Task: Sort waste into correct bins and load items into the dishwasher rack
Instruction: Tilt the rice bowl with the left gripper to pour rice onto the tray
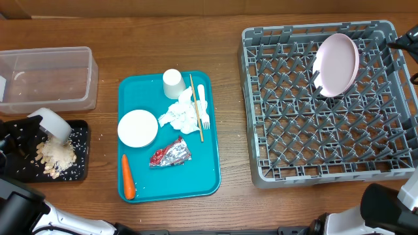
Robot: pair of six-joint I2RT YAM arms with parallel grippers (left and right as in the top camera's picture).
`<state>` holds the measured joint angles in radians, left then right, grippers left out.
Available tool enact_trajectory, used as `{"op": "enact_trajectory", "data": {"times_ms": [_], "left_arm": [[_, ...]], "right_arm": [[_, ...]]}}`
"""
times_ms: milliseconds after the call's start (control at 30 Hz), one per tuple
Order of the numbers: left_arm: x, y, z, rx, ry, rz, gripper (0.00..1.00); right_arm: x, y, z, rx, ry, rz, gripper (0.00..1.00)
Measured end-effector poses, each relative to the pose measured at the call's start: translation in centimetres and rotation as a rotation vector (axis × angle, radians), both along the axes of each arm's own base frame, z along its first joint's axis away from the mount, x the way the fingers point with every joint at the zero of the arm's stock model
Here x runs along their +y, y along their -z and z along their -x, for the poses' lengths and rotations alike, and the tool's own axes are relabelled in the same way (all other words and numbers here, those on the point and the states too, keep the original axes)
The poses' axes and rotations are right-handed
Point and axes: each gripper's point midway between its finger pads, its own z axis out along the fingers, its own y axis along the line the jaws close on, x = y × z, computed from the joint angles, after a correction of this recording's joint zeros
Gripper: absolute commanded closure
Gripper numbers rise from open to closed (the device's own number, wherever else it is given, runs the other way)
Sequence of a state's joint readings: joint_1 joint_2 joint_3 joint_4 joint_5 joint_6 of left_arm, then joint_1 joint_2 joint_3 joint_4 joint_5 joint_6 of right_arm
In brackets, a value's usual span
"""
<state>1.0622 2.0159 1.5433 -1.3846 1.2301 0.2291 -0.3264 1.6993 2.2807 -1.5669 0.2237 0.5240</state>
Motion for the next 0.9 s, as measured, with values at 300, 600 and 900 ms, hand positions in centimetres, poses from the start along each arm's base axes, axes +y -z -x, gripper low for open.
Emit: {"op": "enact_trajectory", "data": {"times_ms": [300, 600, 900], "left_arm": [[-0.2, 0.3, 0.2, 0.018, 0.010, -0.007, 0.96], [-0.4, -0.3, 0.2, -0.015, 0.012, 0.002, 0.96], [-0.3, 0.7, 0.3, 0.055, -0.005, 0.046, 0.96]], "right_arm": [[0.0, 0.0, 0.0, 0.001, 0.000, 0.000, 0.00], [0.0, 0.0, 0.0, 0.001, 0.001, -0.001, 0.00], [0.0, 0.1, 0.0, 0.002, 0.000, -0.001, 0.00]]}}
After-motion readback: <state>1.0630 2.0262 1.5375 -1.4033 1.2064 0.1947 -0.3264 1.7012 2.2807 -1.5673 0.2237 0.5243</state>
